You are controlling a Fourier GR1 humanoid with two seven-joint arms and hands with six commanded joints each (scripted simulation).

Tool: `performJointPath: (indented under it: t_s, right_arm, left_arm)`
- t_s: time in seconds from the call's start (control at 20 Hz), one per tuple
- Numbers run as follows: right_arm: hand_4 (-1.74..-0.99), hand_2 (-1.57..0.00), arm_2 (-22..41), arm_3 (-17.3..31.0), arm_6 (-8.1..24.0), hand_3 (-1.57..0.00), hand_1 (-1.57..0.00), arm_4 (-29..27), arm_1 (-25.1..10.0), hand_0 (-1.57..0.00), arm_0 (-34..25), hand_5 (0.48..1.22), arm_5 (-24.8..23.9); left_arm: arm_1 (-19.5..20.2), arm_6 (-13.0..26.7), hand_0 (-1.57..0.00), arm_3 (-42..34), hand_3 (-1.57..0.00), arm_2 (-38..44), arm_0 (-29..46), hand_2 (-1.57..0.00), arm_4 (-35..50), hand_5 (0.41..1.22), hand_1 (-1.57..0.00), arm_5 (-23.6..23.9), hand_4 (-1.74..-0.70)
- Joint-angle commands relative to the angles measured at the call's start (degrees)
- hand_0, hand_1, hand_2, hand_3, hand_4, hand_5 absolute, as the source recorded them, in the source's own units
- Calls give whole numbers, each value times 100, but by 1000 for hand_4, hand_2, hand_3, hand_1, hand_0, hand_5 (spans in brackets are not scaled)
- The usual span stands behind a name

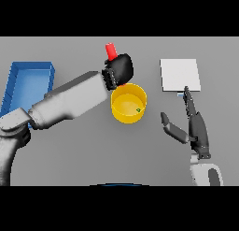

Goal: Pick up the red beaker and tilt it to pour out 1 green nut into yellow bowl. Pick up the yellow bowl and place it on the metallic measuring scale.

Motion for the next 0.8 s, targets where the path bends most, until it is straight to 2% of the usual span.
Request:
performJointPath:
  t_s: [0.0,0.15,0.35,0.5,0.6,0.65,0.75]
  right_arm:
    - [-1165,1,11,-72,13,1,1,-2,-5,1,29,626,8]
    - [-1157,1,27,30,139,1,1,179,-25,1,-60,629,-90]
    - [-1155,1,58,7,31,1,1,265,-38,1,29,637,-127]
    - [-1154,1,23,42,6,1,1,156,18,1,-7,635,-119]
    - [-1153,1,-23,50,-20,1,1,81,-19,1,-8,636,-79]
    - [-1157,1,21,43,-136,1,1,58,20,1,50,638,-47]
    - [-1150,1,10,111,-172,1,1,32,11,1,7,649,-16]
  left_arm:
    - [-42,-69,-1571,39,-1571,-115,-84,-1571,-58,1221,-1571,1,-1735]
    - [-47,-136,-1571,51,-1571,-475,-264,-1571,-221,1221,-1571,16,-1733]
    - [-261,-57,-1571,154,-1571,-820,-466,-1571,-342,1221,-1571,-1,-1725]
    - [-280,-124,-1571,155,-1571,-1025,-662,-1571,-381,1221,-1571,14,-1720]
    - [-202,-424,-1571,286,-1571,-1067,-960,-1571,-320,1221,-1571,58,-1721]
    - [-137,-449,-1571,333,-1571,-1037,-1159,-1571,-287,1221,-1571,37,-1721]
    - [-95,-420,-1571,555,-1571,-1064,-1563,-1571,-329,1221,-1571,148,-1722]
